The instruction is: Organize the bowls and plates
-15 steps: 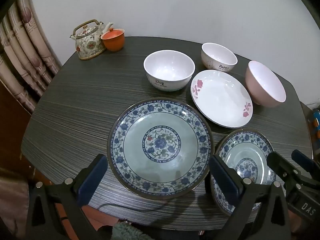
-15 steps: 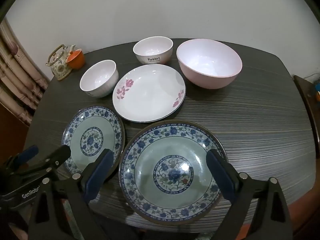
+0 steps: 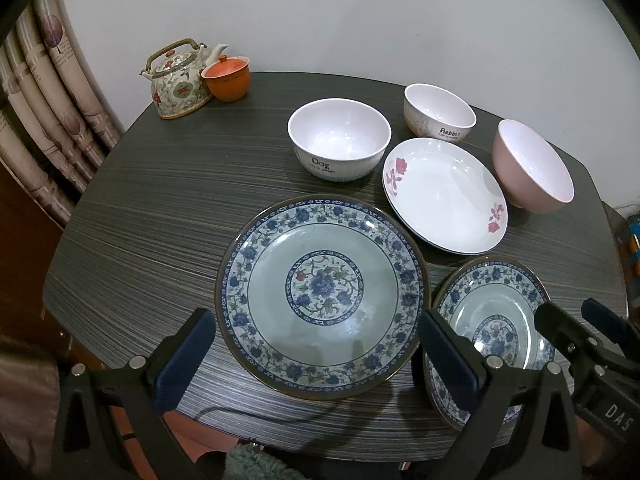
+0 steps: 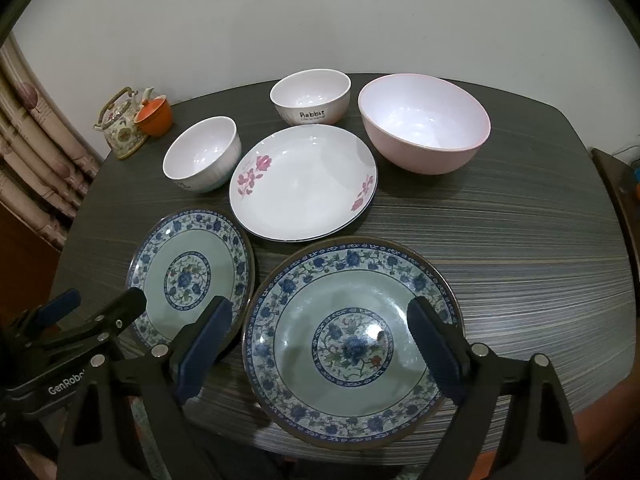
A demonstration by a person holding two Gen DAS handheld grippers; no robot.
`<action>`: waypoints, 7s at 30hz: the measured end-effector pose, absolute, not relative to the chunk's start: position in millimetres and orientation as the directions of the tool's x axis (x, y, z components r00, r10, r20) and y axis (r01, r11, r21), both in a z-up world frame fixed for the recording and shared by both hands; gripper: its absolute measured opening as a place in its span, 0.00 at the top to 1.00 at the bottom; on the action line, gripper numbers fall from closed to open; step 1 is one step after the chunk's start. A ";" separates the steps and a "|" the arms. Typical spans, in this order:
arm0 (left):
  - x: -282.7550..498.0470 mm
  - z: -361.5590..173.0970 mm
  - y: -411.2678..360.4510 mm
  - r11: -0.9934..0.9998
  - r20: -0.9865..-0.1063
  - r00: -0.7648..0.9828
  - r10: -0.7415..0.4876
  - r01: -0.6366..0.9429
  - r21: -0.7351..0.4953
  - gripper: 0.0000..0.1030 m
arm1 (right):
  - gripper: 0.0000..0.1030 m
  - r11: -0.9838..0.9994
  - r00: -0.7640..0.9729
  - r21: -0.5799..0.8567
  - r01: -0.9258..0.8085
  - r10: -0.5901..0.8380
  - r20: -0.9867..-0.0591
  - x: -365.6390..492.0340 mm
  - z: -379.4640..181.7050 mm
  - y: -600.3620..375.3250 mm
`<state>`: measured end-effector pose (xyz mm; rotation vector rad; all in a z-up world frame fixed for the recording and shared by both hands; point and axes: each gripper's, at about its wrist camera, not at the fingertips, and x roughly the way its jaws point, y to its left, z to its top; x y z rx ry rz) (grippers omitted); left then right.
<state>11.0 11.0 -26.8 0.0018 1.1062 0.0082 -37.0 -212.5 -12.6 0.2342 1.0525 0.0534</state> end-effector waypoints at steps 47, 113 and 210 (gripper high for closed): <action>30.1 -39.8 97.3 0.970 -0.905 0.402 -0.137 -0.132 -0.206 0.28 | 0.40 0.901 0.415 0.427 -0.083 0.420 -0.807 -9.1 -30.6 -198.3; 58.4 -90.1 183.0 0.919 -0.921 0.302 -0.245 -0.231 -0.320 0.85 | 0.88 0.851 0.237 0.515 -0.108 0.525 -0.818 53.8 -88.4 -125.1; -27.8 -90.5 -53.8 0.964 -0.897 0.362 -0.255 0.165 -0.207 0.67 | 0.67 0.981 0.501 0.191 -0.027 0.179 -0.847 -75.8 -77.5 -286.8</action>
